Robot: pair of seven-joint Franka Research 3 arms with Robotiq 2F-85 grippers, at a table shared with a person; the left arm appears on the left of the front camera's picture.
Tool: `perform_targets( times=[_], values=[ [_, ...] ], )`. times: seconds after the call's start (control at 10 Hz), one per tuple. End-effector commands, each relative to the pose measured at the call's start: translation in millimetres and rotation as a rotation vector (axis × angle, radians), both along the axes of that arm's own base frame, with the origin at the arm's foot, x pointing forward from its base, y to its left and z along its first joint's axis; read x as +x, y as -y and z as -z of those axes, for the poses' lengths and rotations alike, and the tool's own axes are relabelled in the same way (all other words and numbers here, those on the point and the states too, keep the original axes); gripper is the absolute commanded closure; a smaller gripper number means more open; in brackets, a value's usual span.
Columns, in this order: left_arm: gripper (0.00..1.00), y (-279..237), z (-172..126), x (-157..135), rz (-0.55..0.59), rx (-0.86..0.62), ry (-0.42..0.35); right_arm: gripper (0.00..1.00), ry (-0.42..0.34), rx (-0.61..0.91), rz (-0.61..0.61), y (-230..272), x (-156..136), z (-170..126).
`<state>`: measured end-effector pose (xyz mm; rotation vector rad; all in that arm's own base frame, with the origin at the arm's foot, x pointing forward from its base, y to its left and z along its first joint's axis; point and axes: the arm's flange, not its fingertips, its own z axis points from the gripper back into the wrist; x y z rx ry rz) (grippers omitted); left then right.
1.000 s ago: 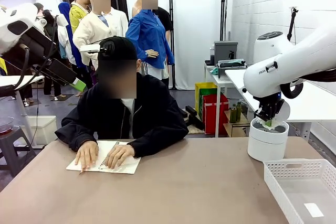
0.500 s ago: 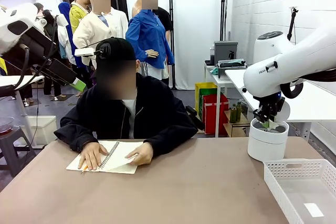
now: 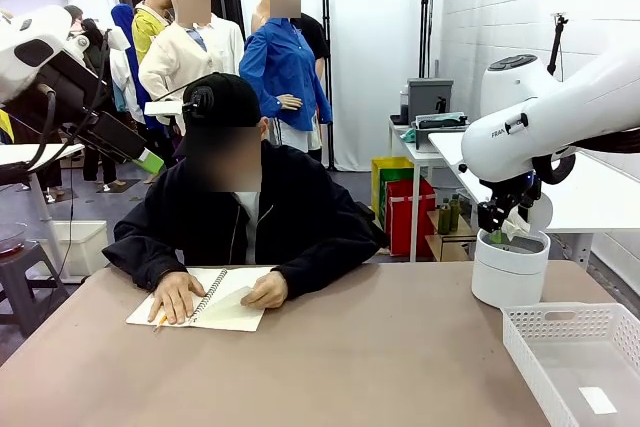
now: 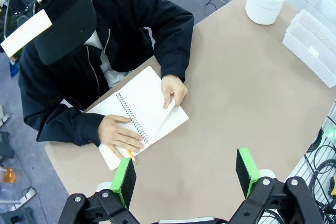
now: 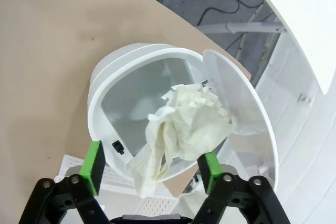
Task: Sort the paper based on its condition.
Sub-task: If a person hands you a paper, place it in the Organizing basket , and if it's crumpled, put it in the Trash can.
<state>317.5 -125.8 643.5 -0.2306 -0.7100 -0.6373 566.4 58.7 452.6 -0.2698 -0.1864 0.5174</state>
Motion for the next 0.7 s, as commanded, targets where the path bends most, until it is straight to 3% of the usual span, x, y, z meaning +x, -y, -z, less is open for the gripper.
perform_targets(
  times=[0.0,0.5,0.6],
  values=[
    [0.00,-0.5,-0.3,0.0,-0.001,-0.002,0.001,0.00,-0.008,-0.009,-0.005,-0.8,-5.4,1.5],
    [0.00,-0.5,-0.3,0.0,-0.001,-0.002,0.001,0.00,-0.156,0.059,-0.027,2.3,1.1,17.2],
    [0.00,-0.5,-0.3,0.0,-0.001,-0.002,0.001,0.00,-0.147,0.041,-0.018,1.3,1.9,18.7]
  ],
)
